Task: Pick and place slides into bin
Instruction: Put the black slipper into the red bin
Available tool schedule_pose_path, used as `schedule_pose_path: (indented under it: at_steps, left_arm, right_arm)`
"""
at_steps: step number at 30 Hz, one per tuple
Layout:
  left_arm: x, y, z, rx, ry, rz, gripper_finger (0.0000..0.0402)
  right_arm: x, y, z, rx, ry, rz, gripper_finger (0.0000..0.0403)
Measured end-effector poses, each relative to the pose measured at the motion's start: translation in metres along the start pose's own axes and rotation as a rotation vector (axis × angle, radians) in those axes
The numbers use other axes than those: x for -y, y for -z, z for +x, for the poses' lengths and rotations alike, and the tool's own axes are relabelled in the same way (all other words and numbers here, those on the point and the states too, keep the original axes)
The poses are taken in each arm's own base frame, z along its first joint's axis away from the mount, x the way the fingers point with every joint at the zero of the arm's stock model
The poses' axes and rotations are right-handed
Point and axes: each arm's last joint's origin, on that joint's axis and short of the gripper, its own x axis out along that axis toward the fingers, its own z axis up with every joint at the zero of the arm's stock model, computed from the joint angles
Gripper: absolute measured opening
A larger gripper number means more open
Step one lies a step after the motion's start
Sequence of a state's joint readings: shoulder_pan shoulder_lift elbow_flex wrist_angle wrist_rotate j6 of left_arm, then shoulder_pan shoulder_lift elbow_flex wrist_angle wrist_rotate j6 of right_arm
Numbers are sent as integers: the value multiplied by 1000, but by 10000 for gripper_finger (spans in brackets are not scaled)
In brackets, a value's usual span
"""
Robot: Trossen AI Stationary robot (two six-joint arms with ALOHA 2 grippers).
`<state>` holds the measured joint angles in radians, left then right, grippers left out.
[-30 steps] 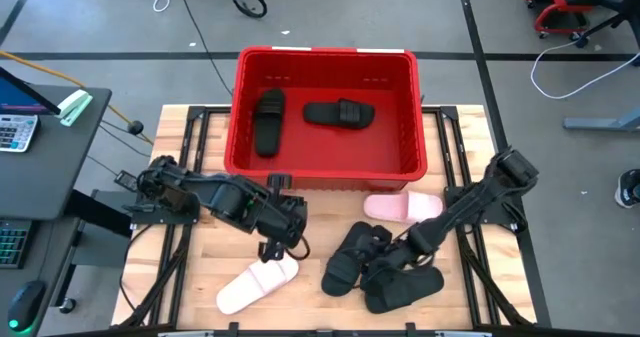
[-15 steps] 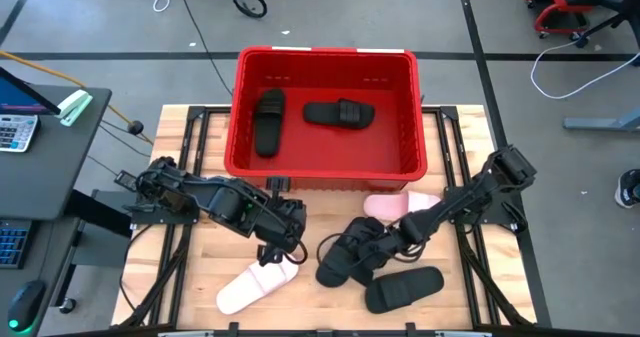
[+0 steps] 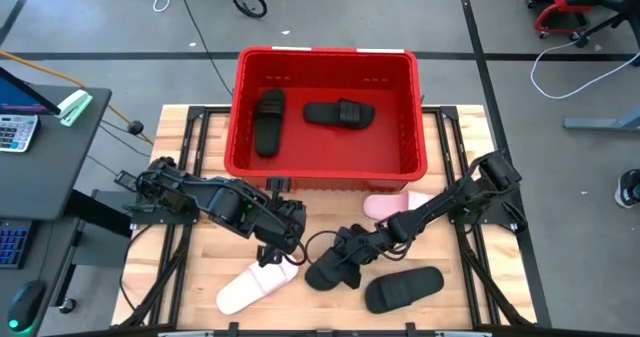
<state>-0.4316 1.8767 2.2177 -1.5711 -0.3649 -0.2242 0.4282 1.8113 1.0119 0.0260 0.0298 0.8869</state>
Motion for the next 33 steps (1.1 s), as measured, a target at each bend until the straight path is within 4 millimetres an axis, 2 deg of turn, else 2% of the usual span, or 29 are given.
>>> schedule_pose_path:
  at_steps: [4, 9, 12, 14, 17, 19, 23, 26, 28, 31, 33]
  left_arm:
    - [0, 0, 0, 2, 0, -23, 64]
    - [2, 0, -2, 6, 3, -54, 48]
    - [3, 2, -7, 23, -11, -42, 32]
    - [5, 4, -12, 39, -24, -34, 20]
    - [4, 7, -19, 67, -51, -9, 7]
    - [2, 10, -29, 97, -58, -2, 5]
    - [-3, 21, -57, 184, -83, 26, 14]
    - [-13, 30, -80, 262, -129, 46, 18]
    - [-25, 35, -97, 322, -189, 31, 15]
    - [-43, 41, -115, 386, -299, 26, 7]
    - [-55, 42, -122, 431, -357, 9, 5]
  right_arm:
    - [-2, 3, 7, -17, -55, -2, 129]
    - [-6, 8, 10, 43, -27, 13, 26]
    - [-19, 5, 6, 115, -110, 6, 17]
    - [-34, -1, -6, 212, -181, -37, 18]
    - [-61, -17, -38, 350, -267, -120, 9]
    - [-71, -28, -63, 443, -284, -159, 11]
    - [-73, -50, -122, 664, -158, -252, 9]
    - [-58, -74, -173, 856, 21, -251, 9]
    - [-41, -91, -202, 953, 133, -219, 9]
    - [-7, -116, -232, 1036, 239, -126, 9]
    - [20, -131, -240, 1048, 297, -45, 9]
